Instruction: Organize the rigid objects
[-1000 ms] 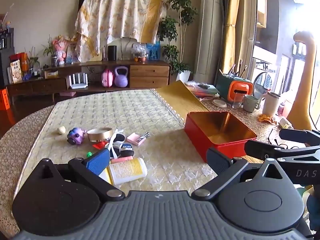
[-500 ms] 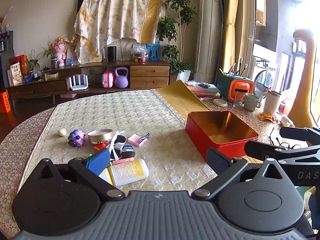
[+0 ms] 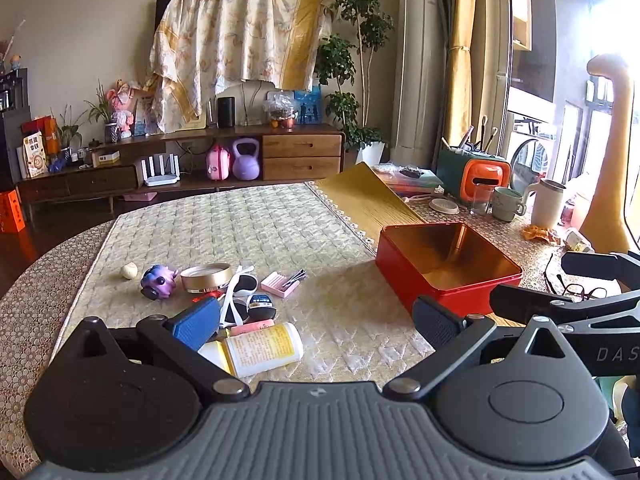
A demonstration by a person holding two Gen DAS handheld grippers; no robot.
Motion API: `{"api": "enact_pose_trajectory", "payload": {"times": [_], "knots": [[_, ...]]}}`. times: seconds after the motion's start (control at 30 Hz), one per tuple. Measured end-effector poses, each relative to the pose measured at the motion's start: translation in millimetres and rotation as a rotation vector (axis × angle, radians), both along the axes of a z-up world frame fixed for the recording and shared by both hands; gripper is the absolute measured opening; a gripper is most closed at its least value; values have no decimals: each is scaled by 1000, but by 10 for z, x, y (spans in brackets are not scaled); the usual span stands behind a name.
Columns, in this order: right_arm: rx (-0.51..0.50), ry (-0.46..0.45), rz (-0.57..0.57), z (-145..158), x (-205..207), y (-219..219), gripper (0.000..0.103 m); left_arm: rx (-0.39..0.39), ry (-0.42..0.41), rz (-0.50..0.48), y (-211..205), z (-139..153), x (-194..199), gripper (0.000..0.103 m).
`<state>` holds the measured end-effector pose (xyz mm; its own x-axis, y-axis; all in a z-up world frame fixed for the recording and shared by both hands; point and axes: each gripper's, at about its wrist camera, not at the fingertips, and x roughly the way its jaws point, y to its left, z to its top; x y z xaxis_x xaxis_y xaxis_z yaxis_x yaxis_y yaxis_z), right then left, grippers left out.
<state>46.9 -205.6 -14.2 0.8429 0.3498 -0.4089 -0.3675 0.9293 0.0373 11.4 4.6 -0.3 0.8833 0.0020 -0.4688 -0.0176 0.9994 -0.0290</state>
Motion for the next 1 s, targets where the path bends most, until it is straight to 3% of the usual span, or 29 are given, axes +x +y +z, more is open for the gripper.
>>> {"api": "enact_pose_trajectory", "payload": {"times": [0.6,1.0], "knots": [[-51,57,45,-61,234,127,103,-31,30,-2,184,-133,180,103],[-73,124,113,-101,821,421,102,-42,90,22,603,-481,523,103]]}}
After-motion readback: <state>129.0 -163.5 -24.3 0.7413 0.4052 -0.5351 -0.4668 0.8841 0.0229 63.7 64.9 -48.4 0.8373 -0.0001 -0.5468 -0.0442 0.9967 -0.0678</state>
